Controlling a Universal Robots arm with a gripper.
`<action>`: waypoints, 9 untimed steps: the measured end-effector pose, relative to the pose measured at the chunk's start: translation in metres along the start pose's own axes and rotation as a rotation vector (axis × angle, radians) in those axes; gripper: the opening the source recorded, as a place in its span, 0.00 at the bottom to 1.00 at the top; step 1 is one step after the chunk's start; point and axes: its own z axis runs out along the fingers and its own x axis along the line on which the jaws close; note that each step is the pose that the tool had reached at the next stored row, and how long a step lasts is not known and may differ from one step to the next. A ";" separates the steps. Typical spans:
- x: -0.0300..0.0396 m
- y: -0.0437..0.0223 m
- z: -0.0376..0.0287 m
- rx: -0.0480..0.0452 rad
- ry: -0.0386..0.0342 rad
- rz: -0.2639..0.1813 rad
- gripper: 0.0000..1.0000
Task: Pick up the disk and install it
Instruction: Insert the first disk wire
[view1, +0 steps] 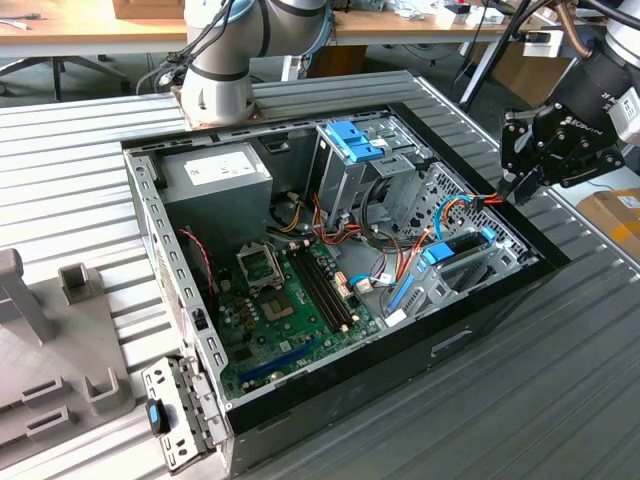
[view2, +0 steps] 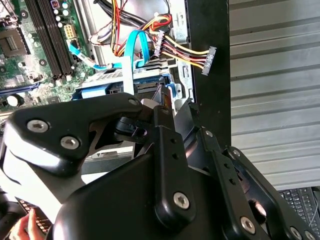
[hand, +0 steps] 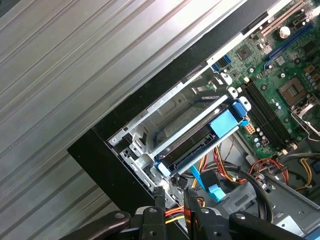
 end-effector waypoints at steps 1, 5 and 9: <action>0.0000 0.0000 0.0000 0.0000 0.0000 0.000 0.29; 0.0000 0.0000 0.0000 0.0000 0.0000 0.000 0.29; 0.0000 0.0000 0.0000 0.0000 0.0000 0.000 0.29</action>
